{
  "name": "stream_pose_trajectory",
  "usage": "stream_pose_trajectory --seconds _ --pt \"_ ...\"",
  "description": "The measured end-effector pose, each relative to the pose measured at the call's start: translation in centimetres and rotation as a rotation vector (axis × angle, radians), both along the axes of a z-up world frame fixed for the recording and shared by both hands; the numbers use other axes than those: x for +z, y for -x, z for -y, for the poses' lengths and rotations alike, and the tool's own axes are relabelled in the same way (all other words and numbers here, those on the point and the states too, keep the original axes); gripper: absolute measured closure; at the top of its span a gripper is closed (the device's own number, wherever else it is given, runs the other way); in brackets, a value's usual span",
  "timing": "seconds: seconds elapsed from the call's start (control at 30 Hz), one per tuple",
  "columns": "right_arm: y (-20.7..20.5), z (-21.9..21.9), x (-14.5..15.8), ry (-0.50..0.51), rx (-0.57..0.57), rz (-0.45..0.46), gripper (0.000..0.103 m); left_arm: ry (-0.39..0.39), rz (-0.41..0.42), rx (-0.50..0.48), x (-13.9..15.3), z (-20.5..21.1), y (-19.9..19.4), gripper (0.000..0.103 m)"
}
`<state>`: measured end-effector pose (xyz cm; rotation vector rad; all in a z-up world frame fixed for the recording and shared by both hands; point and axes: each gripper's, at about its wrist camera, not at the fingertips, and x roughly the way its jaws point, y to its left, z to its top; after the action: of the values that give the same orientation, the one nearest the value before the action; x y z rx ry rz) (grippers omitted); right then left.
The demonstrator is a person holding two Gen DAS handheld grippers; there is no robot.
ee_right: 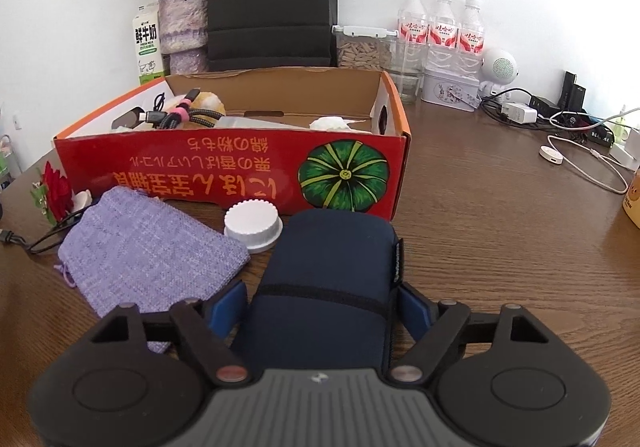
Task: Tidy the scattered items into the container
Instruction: 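Grasp the navy blue zip case with the right tool, then grasp the red flower ornament with the left tool while the right tool holds the case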
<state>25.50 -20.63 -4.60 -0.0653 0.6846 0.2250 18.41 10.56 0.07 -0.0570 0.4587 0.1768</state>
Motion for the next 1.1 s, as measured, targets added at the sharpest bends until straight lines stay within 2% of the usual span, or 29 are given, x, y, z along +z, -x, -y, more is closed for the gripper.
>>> stream_pose_trajectory --seconds 0.3,0.7,0.83,1.1 --pt "1.0 0.0 0.1 0.001 -0.02 0.056 0.04 0.004 -0.012 -0.019 -0.1 0.7 -1.0 0.0" --pt "2.2 0.2 0.8 0.0 -0.055 0.154 0.041 0.016 -0.045 -0.055 -0.3 2.2 -4.1 0.0" --pt "2.5 0.1 1.0 0.005 -0.052 0.167 0.041 -0.004 -0.059 -0.039 -0.8 2.9 -5.4 0.0" --pt "2.8 -0.1 1.0 -0.002 -0.042 0.177 0.041 0.099 -0.07 -0.022 -1.6 2.0 -6.4 0.0"
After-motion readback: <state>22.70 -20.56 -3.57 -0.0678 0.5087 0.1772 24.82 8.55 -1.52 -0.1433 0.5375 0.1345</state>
